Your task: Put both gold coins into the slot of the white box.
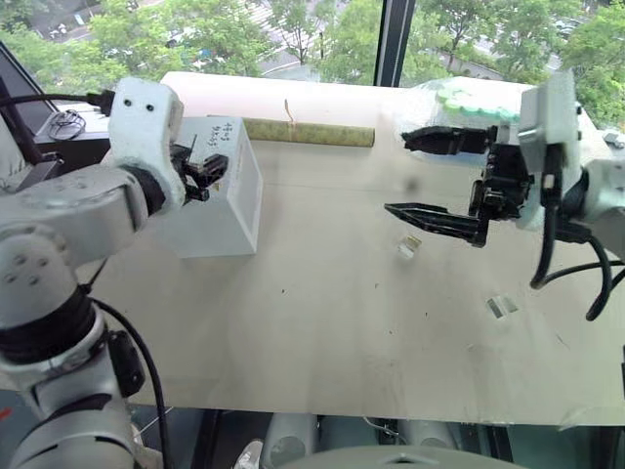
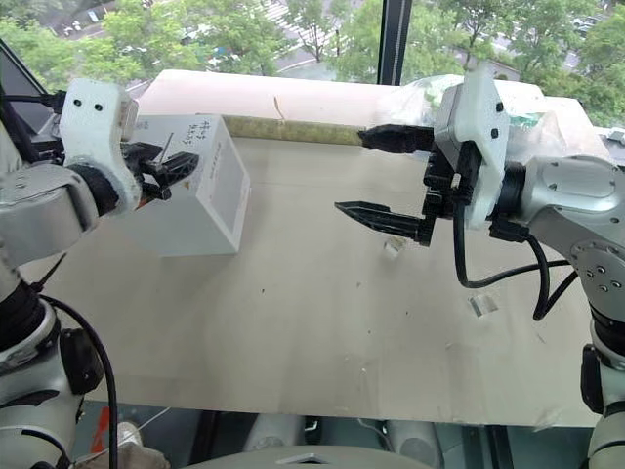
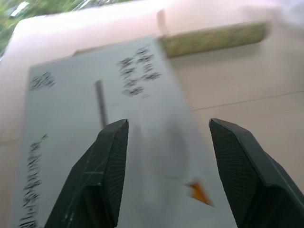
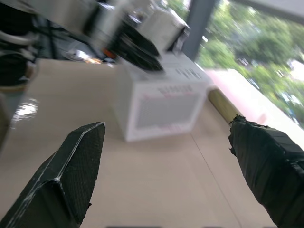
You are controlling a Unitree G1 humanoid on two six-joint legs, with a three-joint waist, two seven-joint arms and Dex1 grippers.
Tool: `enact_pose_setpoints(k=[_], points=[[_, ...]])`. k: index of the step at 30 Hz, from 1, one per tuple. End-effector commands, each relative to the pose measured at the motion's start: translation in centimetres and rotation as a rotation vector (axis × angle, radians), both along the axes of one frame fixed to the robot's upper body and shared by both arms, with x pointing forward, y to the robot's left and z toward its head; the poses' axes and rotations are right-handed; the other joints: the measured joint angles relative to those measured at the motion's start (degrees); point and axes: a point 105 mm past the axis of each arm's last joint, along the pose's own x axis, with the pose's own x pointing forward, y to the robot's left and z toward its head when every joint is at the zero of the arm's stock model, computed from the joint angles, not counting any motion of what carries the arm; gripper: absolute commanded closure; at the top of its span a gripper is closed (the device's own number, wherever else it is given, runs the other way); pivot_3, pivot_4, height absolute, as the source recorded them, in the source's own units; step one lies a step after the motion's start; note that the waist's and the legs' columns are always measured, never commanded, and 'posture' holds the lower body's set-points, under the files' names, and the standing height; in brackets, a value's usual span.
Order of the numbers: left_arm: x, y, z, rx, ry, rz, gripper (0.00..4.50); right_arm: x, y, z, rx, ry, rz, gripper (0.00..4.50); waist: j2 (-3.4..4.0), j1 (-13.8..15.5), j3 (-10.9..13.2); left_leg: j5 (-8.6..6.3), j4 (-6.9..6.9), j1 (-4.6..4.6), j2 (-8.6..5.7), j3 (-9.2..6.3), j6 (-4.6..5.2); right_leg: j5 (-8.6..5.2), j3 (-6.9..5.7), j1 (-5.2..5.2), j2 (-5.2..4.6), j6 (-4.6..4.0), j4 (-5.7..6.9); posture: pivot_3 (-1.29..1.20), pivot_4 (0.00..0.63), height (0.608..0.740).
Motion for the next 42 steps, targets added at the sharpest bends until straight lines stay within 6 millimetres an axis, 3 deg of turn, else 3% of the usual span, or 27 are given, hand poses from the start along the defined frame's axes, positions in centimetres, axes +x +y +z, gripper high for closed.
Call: enact_pose_setpoints(k=[1, 4, 6, 9, 11, 18, 20, 23, 34, 37, 42], points=[[-6.0, -5.9, 0.3, -0.084, -0.074, -0.571, 1.71, 3.8, -2.6, -4.5, -0.125, 0.101, -0.286, 0.00, -0.05, -0.04, -0.04, 0.05, 0.00, 0.03, 0.01, 0.02, -0.08, -0.01, 0.00, 0.01, -0.02, -0.03, 0.00, 0.00, 0.150, 0.740], [-8.0, -8.0, -2.8, 0.017, -0.009, -0.730, 1.71, 5.2, -3.9, -6.9, -0.163, 0.190, -0.406, 0.00, 0.01, -0.02, 0.00, 0.11, 0.02, 0.00, -0.05, 0.09, -0.18, -0.02, 0.03, -0.02, -0.06, -0.04, -0.01, 0.00, 0.150, 0.740], [-8.5, -8.6, -4.1, -0.029, 0.045, -0.801, 1.71, 5.5, -4.1, -8.1, -0.148, 0.252, -0.428, 0.00, 0.06, 0.03, -0.02, -0.01, 0.02, 0.03, -0.14, 0.09, 0.02, -0.01, 0.06, 0.00, 0.02, -0.05, 0.00, 0.00, 0.150, 0.740], [-8.0, -8.7, -5.3, -0.034, 0.057, -0.828, 1.64, 5.8, -3.9, -10.3, -0.185, 0.277, -0.446, 0.80, 0.06, 0.09, -0.02, -0.01, 0.05, 0.03, -0.14, 0.05, 0.04, -0.02, 0.04, 0.01, 0.17, -0.06, 0.01, 0.00, 0.150, 0.740], [-7.5, -8.7, -5.8, -0.035, 0.056, -0.820, 1.64, 6.0, -3.8, -11.1, -0.209, 0.268, -0.456, 1.76, 0.07, 0.05, -0.01, -0.02, 0.05, 0.02, -0.15, 0.08, 0.05, -0.02, 0.04, 0.01, 0.19, -0.05, 0.00, 0.00, 0.150, 0.740], [-6.8, -7.7, -6.8, -0.023, 0.052, -0.798, 1.64, 6.0, -3.3, -13.5, -0.249, 0.313, -0.461, 1.76, 0.07, -0.11, 0.00, -0.03, 0.04, 0.00, -0.13, 0.08, 0.06, -0.03, 0.11, -0.02, 0.19, -0.02, -0.04, 0.00, 0.150, 0.740], [-6.7, -7.5, -7.1, -0.012, 0.048, -0.792, 1.64, 6.1, -3.3, -13.8, -0.256, 0.315, -0.470, 2.30, 0.09, -0.09, 0.01, -0.02, 0.03, 0.00, -0.11, 0.07, 0.06, -0.03, 0.08, -0.01, 0.22, -0.02, -0.04, 0.00, 0.150, 0.740], [-6.6, -7.3, -7.1, -0.009, 0.039, -0.785, 1.64, 6.5, -3.2, -13.7, -0.263, 0.305, -0.474, 3.46, 0.09, 0.03, 0.01, -0.02, 0.04, -0.01, -0.11, 0.08, 0.06, -0.03, 0.08, -0.02, 0.21, -0.02, -0.04, 0.00, 0.150, 0.740], [-6.7, -7.1, -7.3, -0.003, 0.016, -0.747, 1.64, 6.8, -2.8, -14.1, -0.278, 0.309, -0.456, 3.46, 0.10, -0.05, 0.01, -0.02, 0.03, 0.00, -0.09, 0.07, 0.06, -0.03, 0.08, -0.02, 0.22, -0.02, -0.04, 0.00, 0.150, 0.740], [-6.7, -7.1, -7.4, -0.003, 0.012, -0.742, 1.64, 6.9, -2.9, -14.3, -0.283, 0.309, -0.455, 4.37, 0.10, -0.04, 0.01, -0.02, 0.03, 0.00, -0.09, 0.07, 0.06, -0.03, 0.08, -0.02, 0.23, -0.02, -0.04, 0.00, 0.150, 0.740], [-6.7, -7.1, -7.4, -0.013, 0.012, -0.738, 1.64, 6.9, -2.8, -14.0, -0.281, 0.305, -0.447, 4.45, 0.10, -0.06, 0.01, -0.02, 0.03, 0.00, -0.09, 0.07, 0.06, -0.03, 0.08, -0.02, 0.22, -0.02, -0.04, 0.00, 0.150, 0.740]])
